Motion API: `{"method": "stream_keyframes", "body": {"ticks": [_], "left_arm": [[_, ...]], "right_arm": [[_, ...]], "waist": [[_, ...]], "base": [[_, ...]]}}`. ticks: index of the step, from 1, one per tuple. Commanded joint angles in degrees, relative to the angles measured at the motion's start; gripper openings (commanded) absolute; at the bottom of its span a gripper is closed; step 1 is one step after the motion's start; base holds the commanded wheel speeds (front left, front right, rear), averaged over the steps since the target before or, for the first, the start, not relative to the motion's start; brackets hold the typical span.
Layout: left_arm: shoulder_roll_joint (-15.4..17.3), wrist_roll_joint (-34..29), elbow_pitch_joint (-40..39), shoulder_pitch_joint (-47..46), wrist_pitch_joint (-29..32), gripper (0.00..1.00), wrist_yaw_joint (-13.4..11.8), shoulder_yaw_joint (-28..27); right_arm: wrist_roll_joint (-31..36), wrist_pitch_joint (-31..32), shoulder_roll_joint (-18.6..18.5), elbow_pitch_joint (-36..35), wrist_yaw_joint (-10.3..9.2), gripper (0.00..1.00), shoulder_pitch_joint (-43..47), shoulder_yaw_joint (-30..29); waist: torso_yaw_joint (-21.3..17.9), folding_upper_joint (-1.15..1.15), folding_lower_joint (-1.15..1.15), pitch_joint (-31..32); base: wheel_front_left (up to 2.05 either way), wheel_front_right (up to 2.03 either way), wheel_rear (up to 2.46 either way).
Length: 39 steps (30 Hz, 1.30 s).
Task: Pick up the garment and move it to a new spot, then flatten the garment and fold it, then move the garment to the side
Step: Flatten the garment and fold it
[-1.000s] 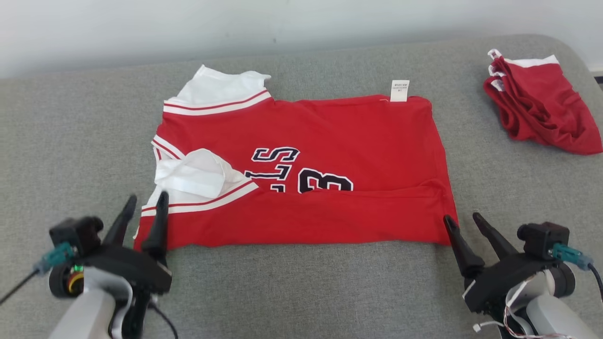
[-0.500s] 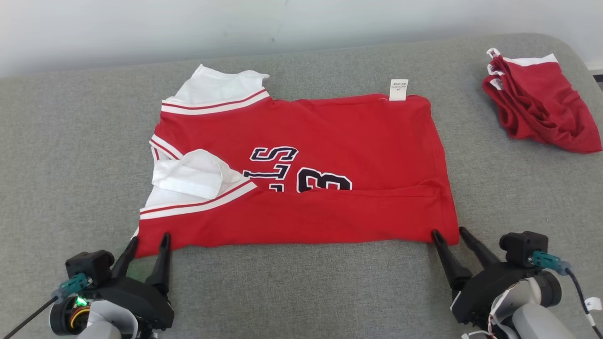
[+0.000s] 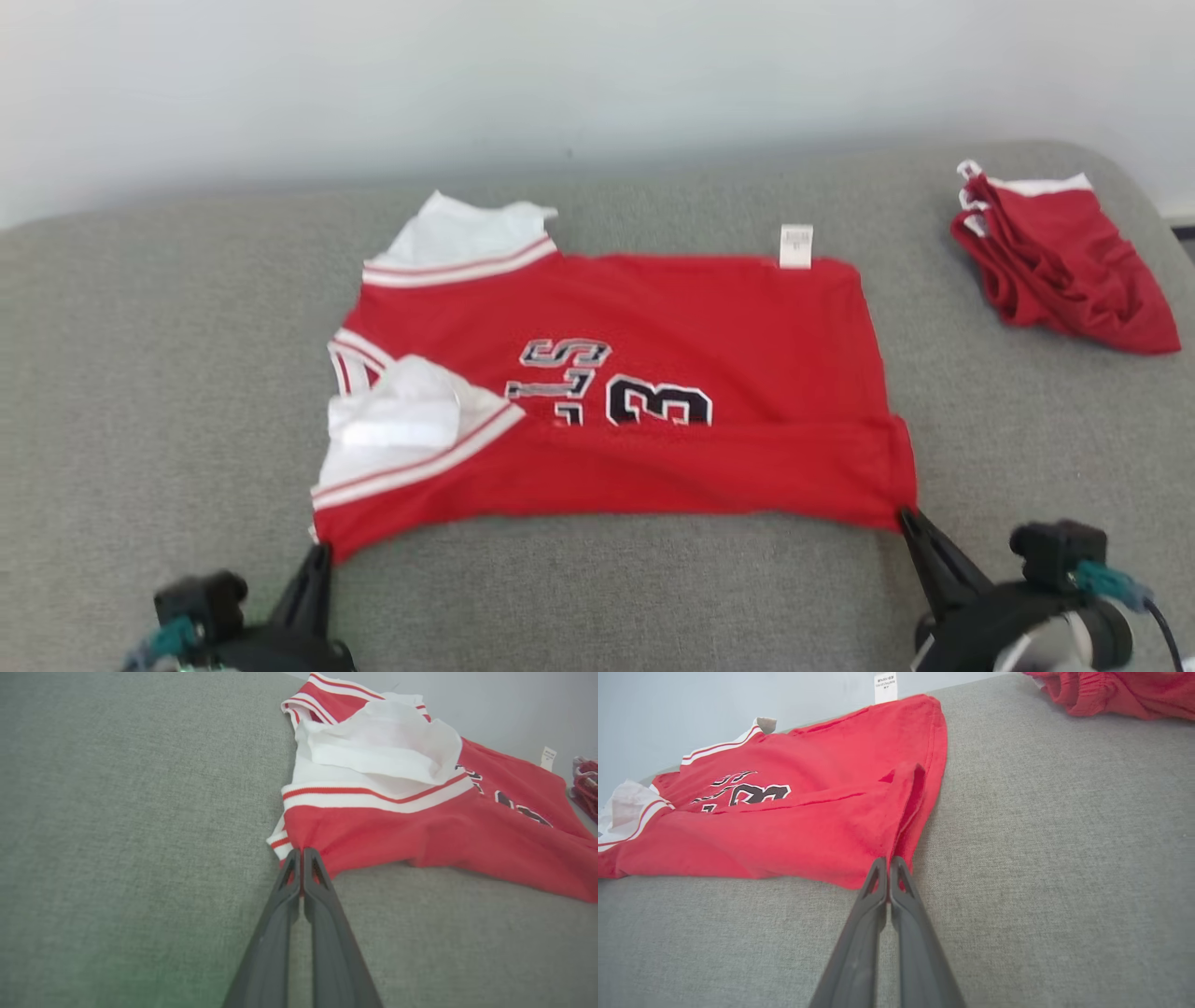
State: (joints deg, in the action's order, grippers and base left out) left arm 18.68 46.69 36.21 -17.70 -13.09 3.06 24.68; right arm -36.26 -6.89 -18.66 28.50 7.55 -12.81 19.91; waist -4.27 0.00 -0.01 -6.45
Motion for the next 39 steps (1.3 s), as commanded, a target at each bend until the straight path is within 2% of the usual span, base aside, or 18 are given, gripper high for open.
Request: {"method": "stream_keyframes", "body": {"ticks": [1, 9, 15, 16, 17, 18, 24, 29, 30, 31, 35, 39], "left_arm": [[-0.3, 0.6, -0.9, 2.5, -0.5, 0.0, -0.2, -0.1], [-0.4, 2.0, -9.8, 13.2, -1.3, 0.0, -3.4, -1.6], [-0.5, 2.5, -15.4, 18.6, 0.0, 0.0, -5.5, -0.6], [-0.4, 2.0, -15.9, 18.9, -0.2, 0.22, -5.5, -0.5], [-0.5, 1.5, -16.2, 19.2, -0.5, 0.78, -5.7, -0.3], [-0.7, 1.3, -16.6, 19.4, -0.7, 1.0, -5.9, -0.5], [-0.5, -1.2, -18.9, 19.2, -1.8, 1.0, -6.5, -2.2], [0.2, -7.4, -24.2, 17.9, -2.2, 1.0, -7.7, -7.7], [-2.0, -8.0, -26.8, 18.9, -2.1, 1.0, -7.9, -12.0], [-1.7, -10.7, -28.4, 19.3, -2.1, 1.0, -8.1, -13.8], [-3.2, -16.2, -32.6, 21.0, -2.1, 1.0, -7.8, -19.0], [-3.8, -21.6, -34.9, 22.5, -2.1, 1.0, -6.2, -21.1]], "right_arm": [[-0.4, 0.0, -0.8, -0.9, -0.14, 0.0, 2.0, -0.4], [-0.1, 3.1, -4.5, -8.2, -0.14, 0.0, 11.5, -5.3], [0.6, 7.9, -3.8, -13.3, -0.14, 0.0, 18.0, -9.3], [1.1, 8.3, -3.4, -13.9, -0.14, 0.42, 18.7, -9.9], [1.5, 8.5, -2.9, -14.3, -0.14, 0.78, 19.3, -10.4], [1.8, 8.8, -2.2, -14.8, -0.14, 1.0, 19.7, -10.8], [4.2, 8.2, -0.4, -18.1, -0.14, 1.0, 20.0, -12.6], [7.0, 4.9, 0.9, -21.7, -0.14, 1.0, 18.5, -15.0], [8.3, 2.7, 1.7, -23.0, -0.14, 1.0, 18.0, -15.8], [9.2, 1.6, 2.1, -23.6, -0.14, 1.0, 17.7, -16.1], [12.1, -2.4, 3.8, -24.7, -0.14, 1.0, 17.1, -16.6], [13.9, -5.1, 5.2, -24.2, -0.14, 1.0, 17.2, -16.4]], "waist": [[1.2, 0.0, 0.01, 2.7], [2.9, 0.0, 0.01, 5.3], [4.2, 0.0, 0.01, 5.5], [4.4, 0.0, 0.01, 5.6], [4.5, 0.0, 0.01, 5.8], [4.5, 0.0, 0.01, 6.0], [4.5, 0.0, 0.01, 6.8], [4.0, 0.0, 0.01, 7.3], [3.8, 0.0, 0.01, 7.5], [3.7, 0.0, 0.01, 7.5], [3.3, 0.0, 0.01, 7.6], [3.1, 0.0, 0.01, 7.6]], "base": [[0.0, 0.0, 0.0], [0.0, 0.0, 0.0], [0.0, 0.0, 0.0], [0.0, 0.0, 0.0], [0.0, 0.0, 0.0], [0.0, 0.0, 0.0], [0.0, 0.0, 0.0], [0.0, 0.0, 0.0], [0.0, 0.0, 0.0], [0.0, 0.0, 0.0], [0.0, 0.0, 0.0], [0.0, 0.0, 0.0]]}}
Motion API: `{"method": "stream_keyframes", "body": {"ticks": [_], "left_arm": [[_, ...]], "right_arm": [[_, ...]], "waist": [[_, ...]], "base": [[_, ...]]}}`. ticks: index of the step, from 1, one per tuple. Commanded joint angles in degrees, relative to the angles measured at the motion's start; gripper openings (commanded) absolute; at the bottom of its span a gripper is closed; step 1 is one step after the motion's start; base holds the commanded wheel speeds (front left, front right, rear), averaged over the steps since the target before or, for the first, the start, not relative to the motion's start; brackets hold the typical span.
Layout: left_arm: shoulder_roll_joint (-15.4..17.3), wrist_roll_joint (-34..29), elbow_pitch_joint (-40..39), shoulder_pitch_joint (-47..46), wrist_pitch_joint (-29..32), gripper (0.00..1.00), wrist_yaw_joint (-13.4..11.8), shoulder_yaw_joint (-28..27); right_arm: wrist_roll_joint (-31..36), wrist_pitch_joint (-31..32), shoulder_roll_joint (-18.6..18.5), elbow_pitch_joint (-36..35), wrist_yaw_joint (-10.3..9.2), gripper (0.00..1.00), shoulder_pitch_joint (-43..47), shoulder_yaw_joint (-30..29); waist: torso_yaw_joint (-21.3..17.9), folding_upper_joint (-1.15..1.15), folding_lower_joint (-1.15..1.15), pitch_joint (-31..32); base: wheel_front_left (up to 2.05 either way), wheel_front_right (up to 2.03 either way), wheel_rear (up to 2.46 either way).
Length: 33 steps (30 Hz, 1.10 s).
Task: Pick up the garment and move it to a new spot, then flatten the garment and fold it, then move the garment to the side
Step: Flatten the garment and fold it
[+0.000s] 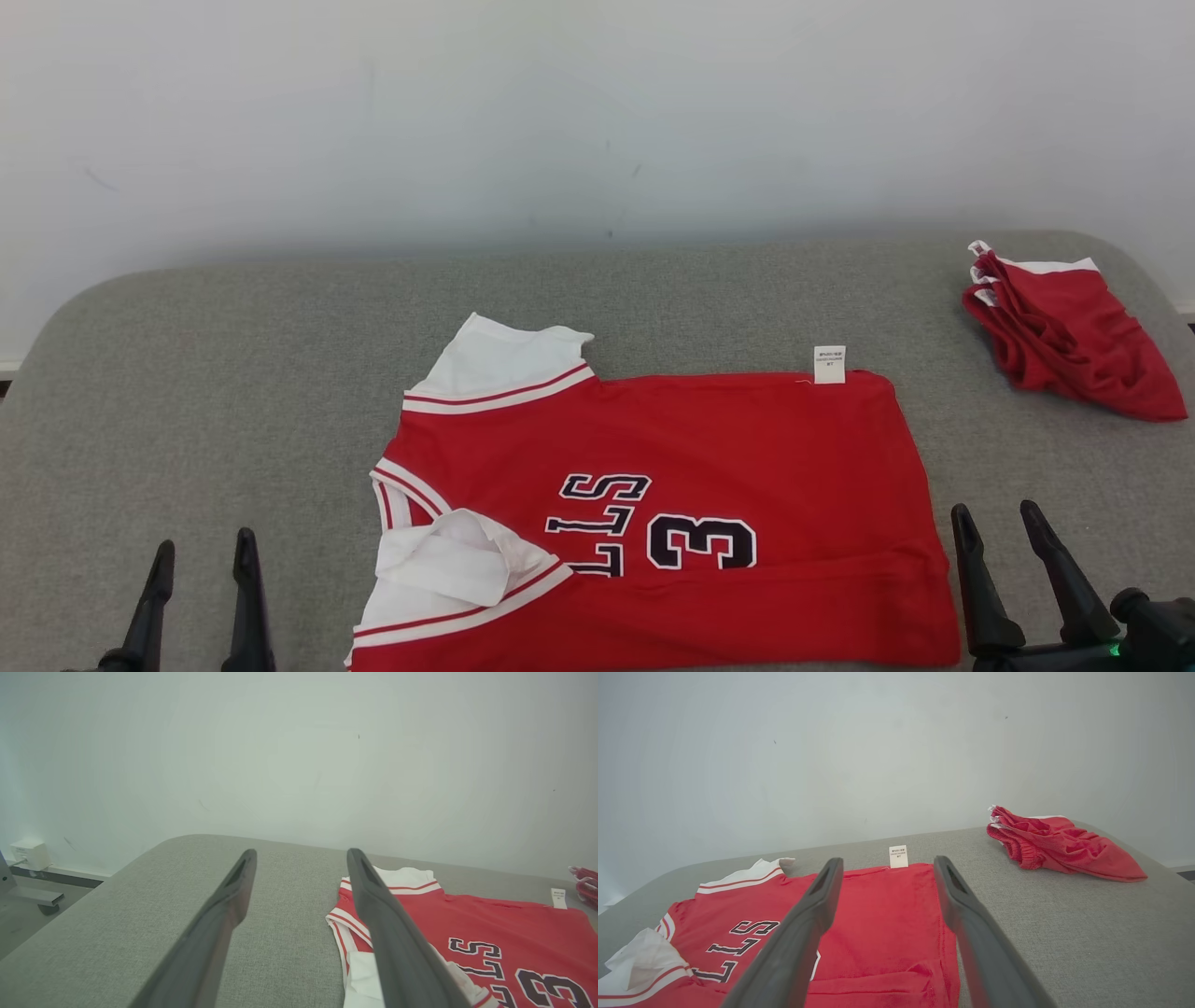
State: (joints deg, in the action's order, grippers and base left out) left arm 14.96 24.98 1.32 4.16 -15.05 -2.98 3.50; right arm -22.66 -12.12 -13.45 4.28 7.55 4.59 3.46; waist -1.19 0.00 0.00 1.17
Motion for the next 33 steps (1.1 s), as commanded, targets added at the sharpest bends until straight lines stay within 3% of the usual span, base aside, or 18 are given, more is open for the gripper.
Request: {"method": "stream_keyframes", "body": {"ticks": [1, 11, 20, 25, 32, 33], "left_arm": [[0.0, -1.0, -0.2, 1.1, -0.2, 1.0, 0.1, -0.4], [-3.7, -5.4, -0.6, 5.1, -0.2, 1.0, 7.2, -6.5], [-4.6, -7.9, 3.0, 3.4, -0.2, 1.0, 9.6, -8.2], [-2.3, -7.0, 6.0, -4.0, 0.1, 1.0, 10.2, -6.3], [6.2, -2.2, 10.2, -22.6, 5.8, 1.0, 10.4, 1.8], [6.2, -2.2, 10.2, -22.6, 5.8, 1.0, 10.4, 1.8]], "right_arm": [[0.6, -0.6, 0.4, 0.1, -0.14, 1.0, -0.2, 0.0], [3.0, -3.0, 4.3, 3.1, -0.14, 1.0, 1.3, -0.8], [2.7, -3.1, 4.4, 4.0, -0.14, 1.0, -0.8, -0.9], [2.3, -2.8, 2.7, 7.8, -0.14, 1.0, -6.5, 0.1], [0.1, 1.9, 0.3, 15.1, -0.14, 1.0, -20.6, 1.8], [0.1, 1.9, 0.3, 15.1, -0.14, 1.0, -20.6, 1.8]], "waist": [[-0.1, 0.0, 0.0, -0.1], [-0.3, 0.0, 0.0, -0.4], [-0.9, 0.0, 0.0, -1.5], [-2.3, 0.0, 0.0, -4.5], [-4.7, 0.0, 0.0, -12.0], [-4.7, 0.0, 0.0, -12.0]], "base": [[0.0, 0.0, 0.0], [0.0, 0.0, 0.0], [0.0, 0.0, 0.0], [0.0, 0.0, 0.0], [0.0, 0.0, 0.0], [0.0, 0.0, 0.0]]}}
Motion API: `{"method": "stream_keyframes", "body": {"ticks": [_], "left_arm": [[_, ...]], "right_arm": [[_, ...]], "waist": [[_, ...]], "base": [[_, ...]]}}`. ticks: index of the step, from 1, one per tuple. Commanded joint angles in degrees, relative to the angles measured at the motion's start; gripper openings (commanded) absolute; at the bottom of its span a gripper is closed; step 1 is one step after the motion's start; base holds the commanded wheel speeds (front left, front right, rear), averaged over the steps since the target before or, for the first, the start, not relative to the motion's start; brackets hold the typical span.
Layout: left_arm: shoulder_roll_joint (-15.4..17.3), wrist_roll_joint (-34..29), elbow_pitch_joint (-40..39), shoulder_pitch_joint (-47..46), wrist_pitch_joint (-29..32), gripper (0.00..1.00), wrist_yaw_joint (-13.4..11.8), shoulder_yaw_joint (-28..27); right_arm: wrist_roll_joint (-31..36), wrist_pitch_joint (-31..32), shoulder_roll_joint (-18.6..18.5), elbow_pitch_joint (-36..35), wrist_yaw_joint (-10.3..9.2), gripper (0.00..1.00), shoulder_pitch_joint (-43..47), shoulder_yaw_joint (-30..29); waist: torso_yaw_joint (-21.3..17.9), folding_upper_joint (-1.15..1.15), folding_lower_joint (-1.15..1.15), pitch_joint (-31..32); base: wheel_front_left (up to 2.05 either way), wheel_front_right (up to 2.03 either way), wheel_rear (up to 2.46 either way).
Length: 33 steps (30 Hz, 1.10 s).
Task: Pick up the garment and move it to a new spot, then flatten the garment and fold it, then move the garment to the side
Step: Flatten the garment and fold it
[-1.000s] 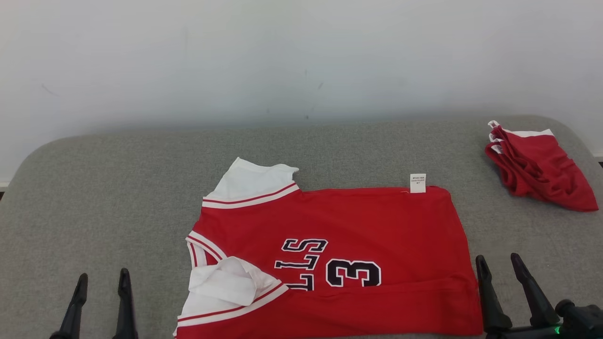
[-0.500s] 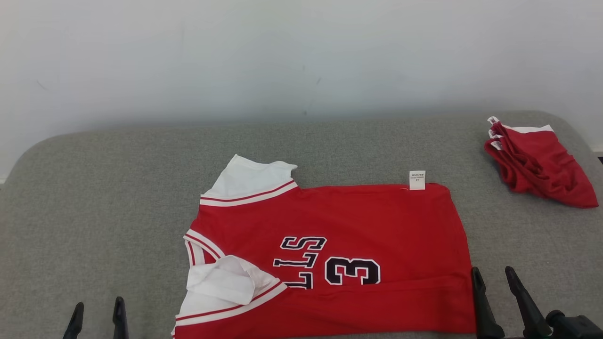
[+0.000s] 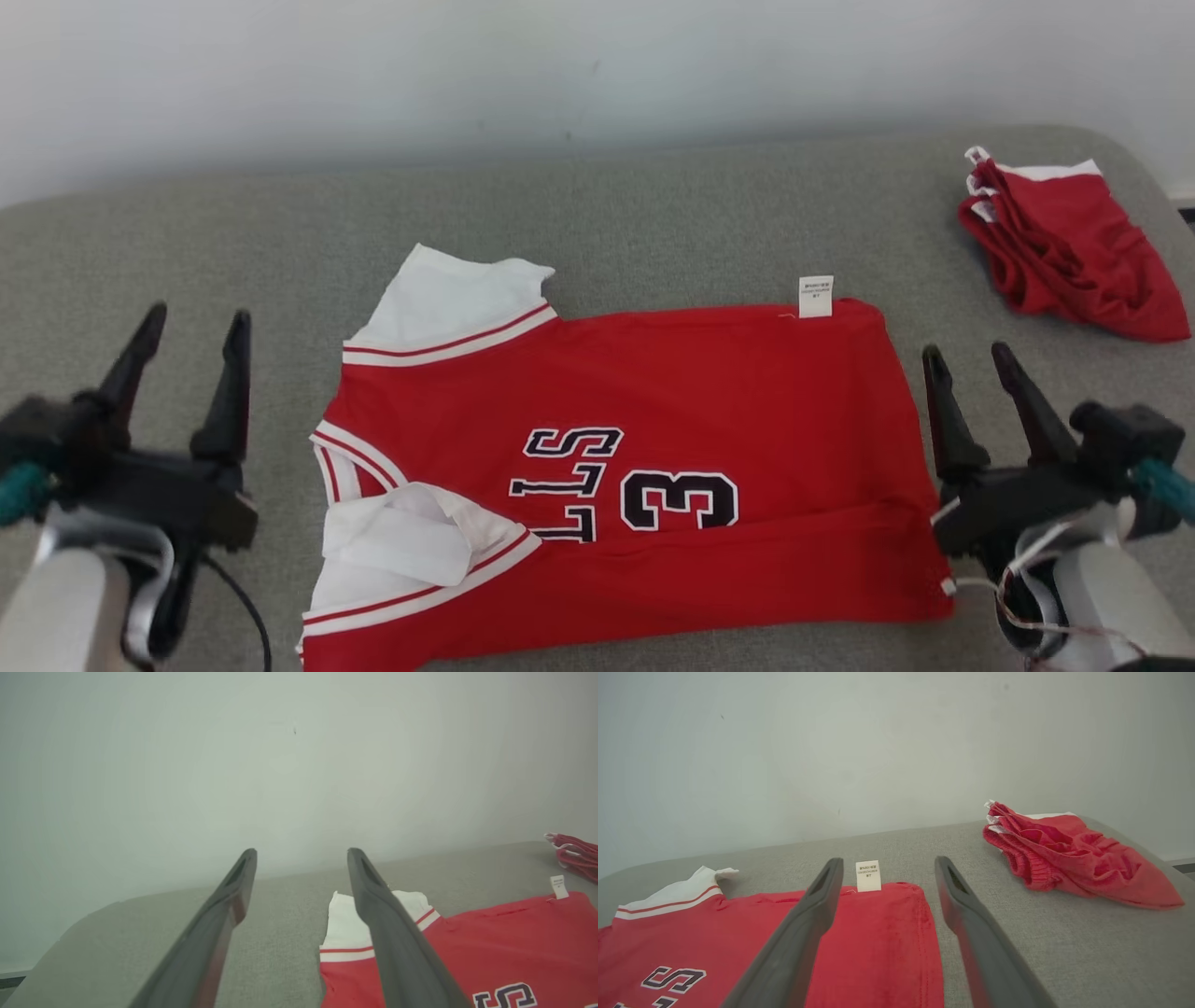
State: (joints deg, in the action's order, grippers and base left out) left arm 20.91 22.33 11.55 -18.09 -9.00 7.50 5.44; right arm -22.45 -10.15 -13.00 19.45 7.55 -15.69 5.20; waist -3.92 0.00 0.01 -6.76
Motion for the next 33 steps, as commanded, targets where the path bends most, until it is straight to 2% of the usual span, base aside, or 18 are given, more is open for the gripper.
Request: {"method": "stream_keyframes", "body": {"ticks": [1, 9, 16, 25, 29, 33], "left_arm": [[1.4, 1.8, 0.7, -3.3, 0.7, 1.0, -0.1, 1.1], [10.5, 14.0, 6.7, -23.1, 11.1, 1.0, -0.1, 14.1], [15.5, 21.2, 12.0, -34.2, 17.7, 1.0, -0.1, 24.7], [16.3, 24.1, 20.1, -43.7, 21.4, 1.0, -0.1, 35.1], [16.1, 26.1, 23.7, -45.7, 23.4, 1.0, -0.1, 38.6], [16.6, 27.2, 26.1, -47.1, 22.6, 1.0, -0.1, 40.7]], "right_arm": [[-0.2, 0.7, -0.4, 0.9, -0.14, 1.0, -2.5, 0.7], [-1.1, 6.5, -2.1, 10.0, -0.14, 1.0, -19.1, 5.4], [-3.6, 10.8, -1.9, 17.5, -0.14, 1.0, -29.4, 10.7], [-7.2, 14.8, -1.1, 23.6, -0.14, 1.0, -37.2, 17.7], [-9.1, 15.5, -0.8, 25.2, -0.14, 1.0, -38.7, 20.5], [-11.2, 16.0, -0.9, 26.1, -0.14, 1.0, -39.6, 22.9]], "waist": [[-2.4, 0.0, -0.01, -5.2], [-5.5, 0.0, -0.01, -13.7], [-7.7, 0.0, -0.01, -17.6], [-9.5, 0.0, -0.01, -21.4], [-9.8, 0.0, -0.01, -22.1], [-10.2, 0.0, -0.01, -22.5]], "base": [[0.0, 0.0, 0.0], [0.0, 0.0, 0.0], [0.0, 0.0, 0.0], [0.0, 0.0, 0.0], [0.0, 0.0, 0.0], [0.0, 0.0, 0.0]]}}
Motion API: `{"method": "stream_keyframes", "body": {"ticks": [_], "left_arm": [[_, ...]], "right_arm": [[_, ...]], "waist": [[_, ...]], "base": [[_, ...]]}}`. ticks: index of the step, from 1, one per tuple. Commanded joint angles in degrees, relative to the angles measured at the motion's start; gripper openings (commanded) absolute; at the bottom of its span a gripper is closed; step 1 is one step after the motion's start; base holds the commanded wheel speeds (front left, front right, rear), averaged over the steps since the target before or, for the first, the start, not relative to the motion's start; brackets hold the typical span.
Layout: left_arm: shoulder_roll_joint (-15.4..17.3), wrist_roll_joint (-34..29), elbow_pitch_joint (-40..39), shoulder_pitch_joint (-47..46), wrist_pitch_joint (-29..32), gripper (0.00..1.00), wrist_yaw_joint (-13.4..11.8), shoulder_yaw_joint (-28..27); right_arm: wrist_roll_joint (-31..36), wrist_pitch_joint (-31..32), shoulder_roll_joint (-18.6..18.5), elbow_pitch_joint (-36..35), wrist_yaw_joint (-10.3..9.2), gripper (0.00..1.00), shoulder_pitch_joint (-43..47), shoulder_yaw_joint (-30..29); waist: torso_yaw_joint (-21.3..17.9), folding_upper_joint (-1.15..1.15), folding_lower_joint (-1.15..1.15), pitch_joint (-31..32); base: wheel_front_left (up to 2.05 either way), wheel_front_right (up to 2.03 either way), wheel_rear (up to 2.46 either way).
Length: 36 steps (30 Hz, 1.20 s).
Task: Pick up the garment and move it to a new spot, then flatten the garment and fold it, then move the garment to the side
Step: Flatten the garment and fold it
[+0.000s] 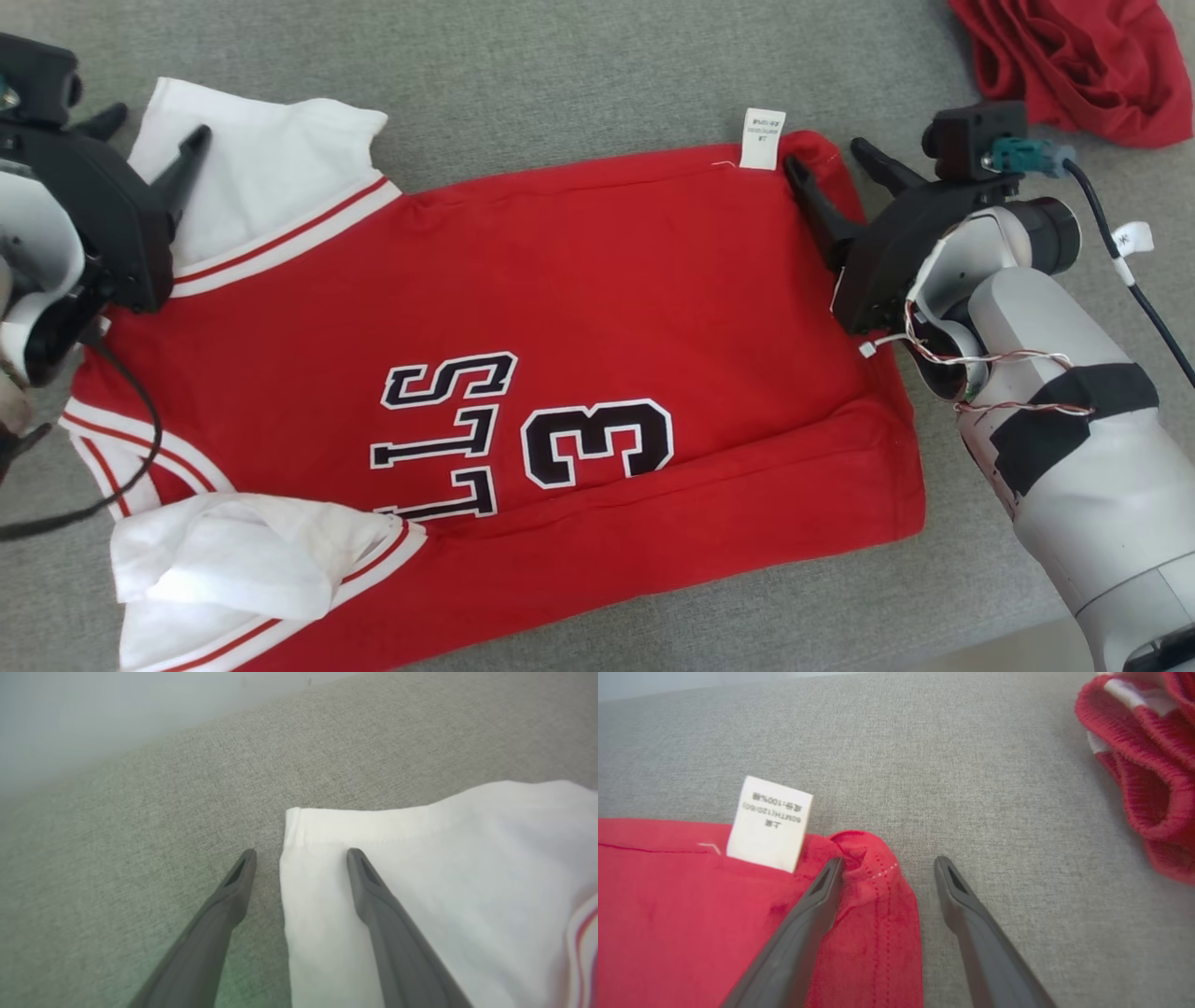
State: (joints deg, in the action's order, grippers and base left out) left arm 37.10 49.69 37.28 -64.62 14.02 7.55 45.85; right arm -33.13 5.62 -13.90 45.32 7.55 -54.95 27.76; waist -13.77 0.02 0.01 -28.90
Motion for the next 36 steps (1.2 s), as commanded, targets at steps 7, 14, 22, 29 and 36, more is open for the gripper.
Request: {"method": "stream_keyframes", "body": {"ticks": [7, 14, 22, 29, 36], "left_arm": [[-1.3, 3.9, 1.9, -0.7, -0.1, 0.0, 0.0, 4.3], [-1.5, 6.0, 3.3, -2.2, -8.3, 0.0, -0.1, 3.3], [-0.4, 7.7, -3.2, 5.5, -24.4, 0.0, -0.1, 3.4], [0.0, 6.1, -12.9, 17.6, -29.0, 0.0, -3.2, 2.1], [-1.4, 1.4, -24.5, 33.4, -29.2, 0.0, -8.0, -4.8]], "right_arm": [[-3.7, 1.5, 0.1, 1.7, -0.14, 0.0, -1.7, 3.6], [-5.2, -5.3, -1.4, 2.4, -0.14, 0.0, -3.1, 2.5], [-7.7, -14.2, -1.2, 5.9, -0.14, 0.0, 1.3, 0.7], [-10.9, -18.8, -3.2, 3.3, -0.14, 0.0, 9.3, -0.3], [-13.6, -20.5, -4.8, -3.9, -0.14, 0.0, 19.7, -4.1]], "waist": [[-0.4, -0.02, -0.01, -0.4], [1.5, -0.02, -0.01, 2.3], [5.5, -0.02, -0.01, 8.4], [8.7, -0.02, -0.01, 12.3], [10.6, -0.02, -0.01, 14.3]], "base": [[0.0, 0.0, 0.0], [0.0, 0.0, 0.0], [0.0, 0.0, 0.0], [0.0, 0.0, 0.0], [0.0, 0.0, 0.0]]}}
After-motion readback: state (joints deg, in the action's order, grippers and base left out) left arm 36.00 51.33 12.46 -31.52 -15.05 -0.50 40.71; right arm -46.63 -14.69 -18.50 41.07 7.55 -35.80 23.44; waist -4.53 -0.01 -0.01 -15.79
